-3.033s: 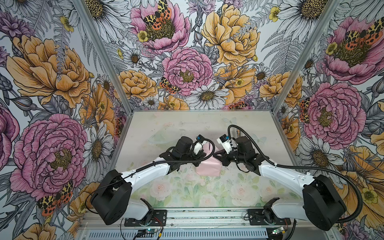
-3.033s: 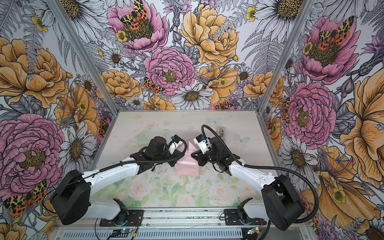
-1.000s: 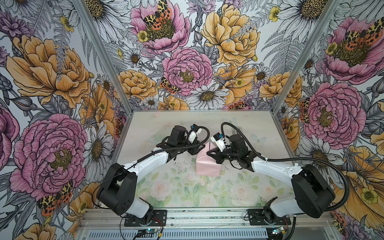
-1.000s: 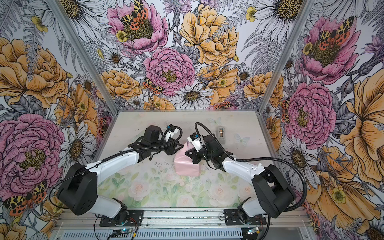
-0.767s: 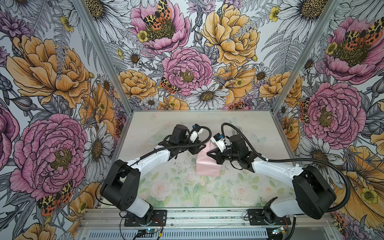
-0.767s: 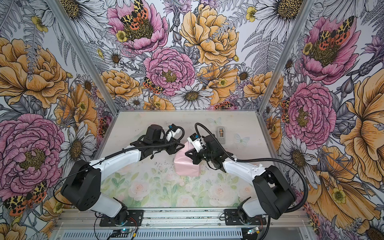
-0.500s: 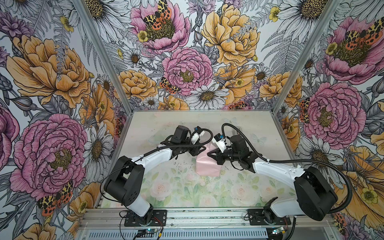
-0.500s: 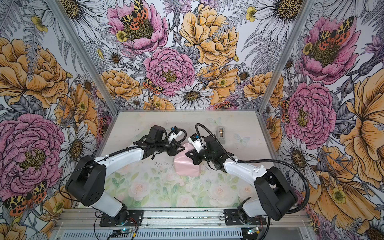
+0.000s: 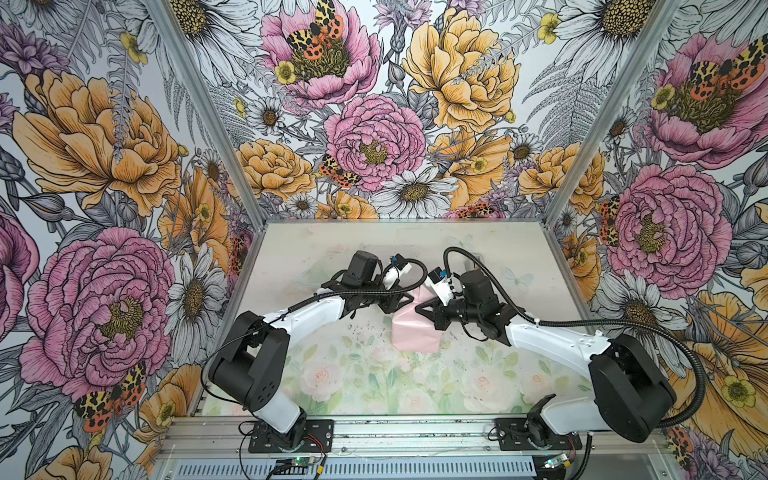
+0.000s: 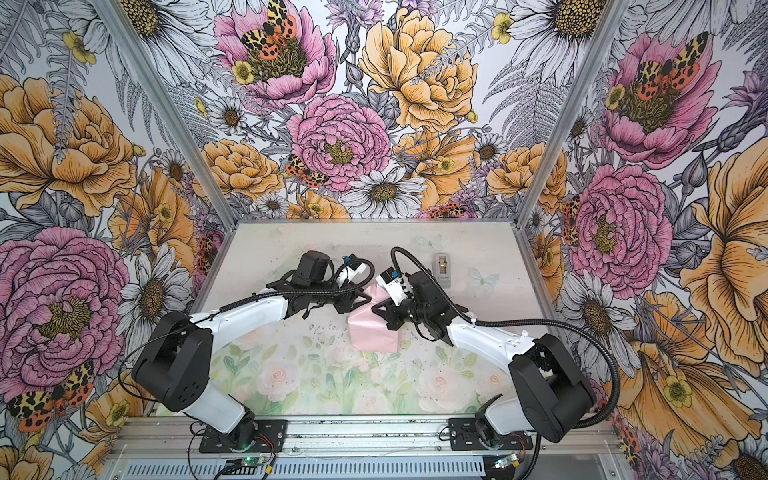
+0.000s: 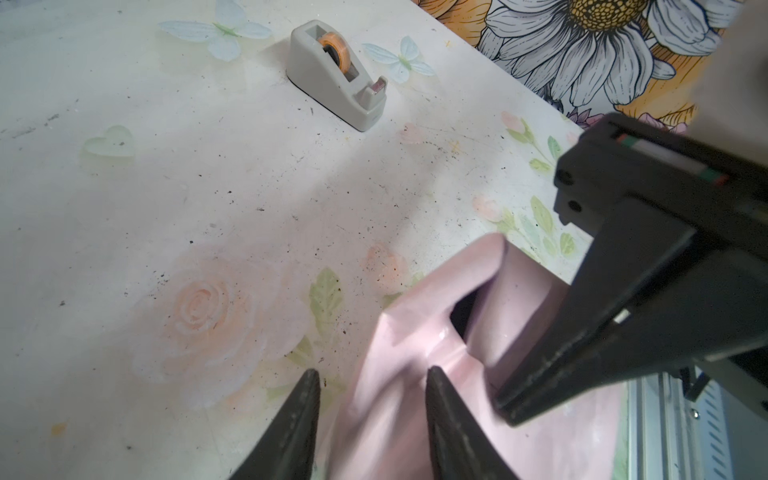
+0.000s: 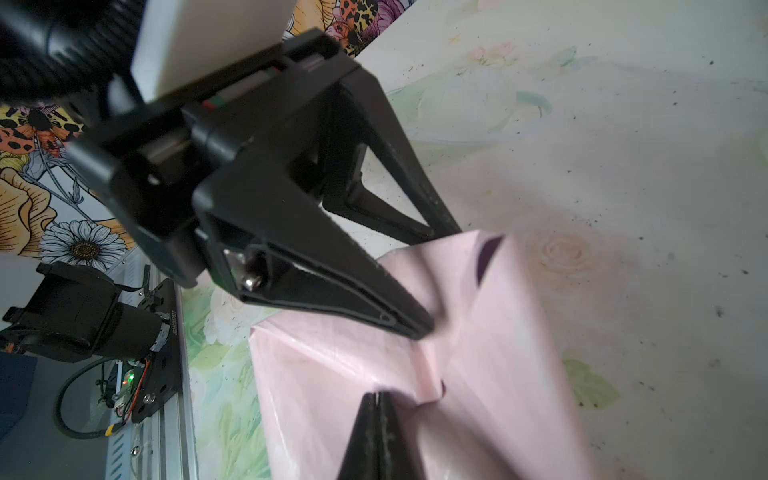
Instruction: Wrap the gift box in paper
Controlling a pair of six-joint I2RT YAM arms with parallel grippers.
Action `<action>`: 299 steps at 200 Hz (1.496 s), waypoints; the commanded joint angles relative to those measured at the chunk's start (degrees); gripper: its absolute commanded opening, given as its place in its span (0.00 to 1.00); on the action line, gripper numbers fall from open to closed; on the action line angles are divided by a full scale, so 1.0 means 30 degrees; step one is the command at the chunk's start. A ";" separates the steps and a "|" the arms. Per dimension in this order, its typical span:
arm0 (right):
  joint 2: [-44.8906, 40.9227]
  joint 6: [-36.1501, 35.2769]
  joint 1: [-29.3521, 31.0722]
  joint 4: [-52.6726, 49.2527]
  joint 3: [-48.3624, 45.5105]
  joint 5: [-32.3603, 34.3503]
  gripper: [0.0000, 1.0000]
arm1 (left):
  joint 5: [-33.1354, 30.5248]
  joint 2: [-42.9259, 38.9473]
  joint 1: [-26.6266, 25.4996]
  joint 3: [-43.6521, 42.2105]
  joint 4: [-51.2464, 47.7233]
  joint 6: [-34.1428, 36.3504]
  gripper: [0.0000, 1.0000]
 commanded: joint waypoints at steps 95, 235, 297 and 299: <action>0.0207 -0.0334 0.0030 -0.0978 -0.0017 0.0560 0.00 | -0.1681 -0.0626 0.1503 0.1360 0.3108 -0.2221 0.54; 0.0353 -0.0190 0.0047 -0.0665 -0.0148 0.0474 0.00 | 0.3378 0.5927 0.1070 0.6940 -0.1214 0.0883 0.52; 0.0571 -0.0147 0.0033 -0.0473 -0.0130 0.0506 0.00 | 0.4336 0.4800 0.0844 0.5677 -0.1435 0.1972 0.52; 0.0582 -0.0159 0.0032 -0.0473 -0.0139 0.0529 0.00 | 0.4371 0.4787 0.0822 0.5650 -0.1435 0.2013 0.52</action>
